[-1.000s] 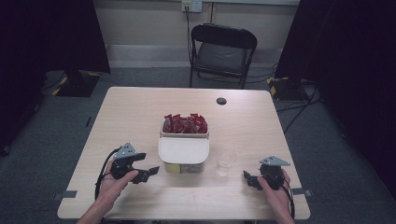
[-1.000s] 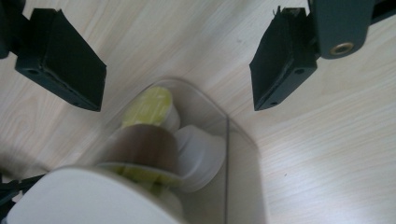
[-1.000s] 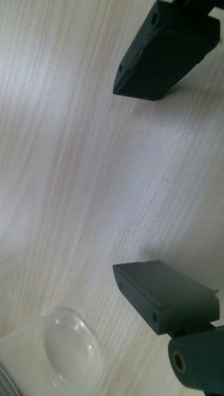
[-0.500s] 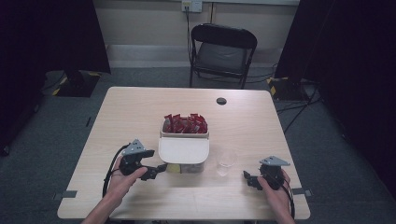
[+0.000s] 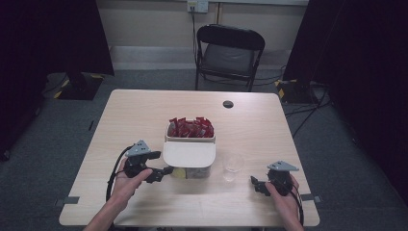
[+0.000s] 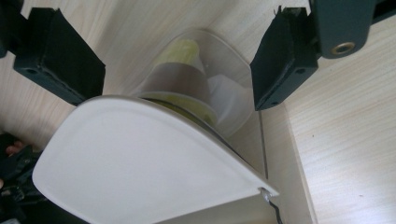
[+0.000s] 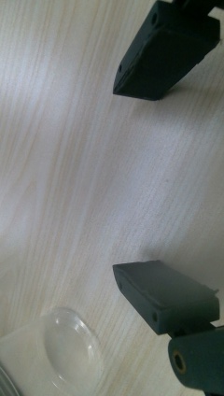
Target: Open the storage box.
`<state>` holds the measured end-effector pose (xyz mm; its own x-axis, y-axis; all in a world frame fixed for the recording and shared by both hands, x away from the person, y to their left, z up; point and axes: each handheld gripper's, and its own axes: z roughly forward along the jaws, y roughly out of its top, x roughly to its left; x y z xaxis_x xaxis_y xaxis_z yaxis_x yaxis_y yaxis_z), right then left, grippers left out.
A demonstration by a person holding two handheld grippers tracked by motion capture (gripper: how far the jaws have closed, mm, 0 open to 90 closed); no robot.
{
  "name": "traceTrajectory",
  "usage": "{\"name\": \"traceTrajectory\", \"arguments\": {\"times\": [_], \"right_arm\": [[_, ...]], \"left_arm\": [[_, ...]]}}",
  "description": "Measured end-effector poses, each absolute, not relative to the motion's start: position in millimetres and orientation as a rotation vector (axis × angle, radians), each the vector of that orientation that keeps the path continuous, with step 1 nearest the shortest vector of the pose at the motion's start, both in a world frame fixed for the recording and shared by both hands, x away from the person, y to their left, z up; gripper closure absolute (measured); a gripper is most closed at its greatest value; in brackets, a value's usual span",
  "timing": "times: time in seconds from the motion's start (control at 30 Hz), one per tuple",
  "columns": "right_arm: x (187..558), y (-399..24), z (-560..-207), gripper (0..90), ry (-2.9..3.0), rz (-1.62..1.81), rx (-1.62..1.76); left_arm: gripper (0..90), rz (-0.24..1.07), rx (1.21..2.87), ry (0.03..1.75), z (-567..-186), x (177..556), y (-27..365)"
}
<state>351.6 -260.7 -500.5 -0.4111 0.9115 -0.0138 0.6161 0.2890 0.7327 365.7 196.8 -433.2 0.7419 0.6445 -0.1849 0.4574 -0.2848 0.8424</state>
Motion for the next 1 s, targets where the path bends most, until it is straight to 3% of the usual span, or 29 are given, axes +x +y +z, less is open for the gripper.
{"name": "traceTrajectory", "arguments": {"times": [1.0], "right_arm": [[352,-261,-501,11.4,2.131,0.918,1.367]], "left_arm": [[17.9,0.221,1.913,0.828,-417,372,195]]}}
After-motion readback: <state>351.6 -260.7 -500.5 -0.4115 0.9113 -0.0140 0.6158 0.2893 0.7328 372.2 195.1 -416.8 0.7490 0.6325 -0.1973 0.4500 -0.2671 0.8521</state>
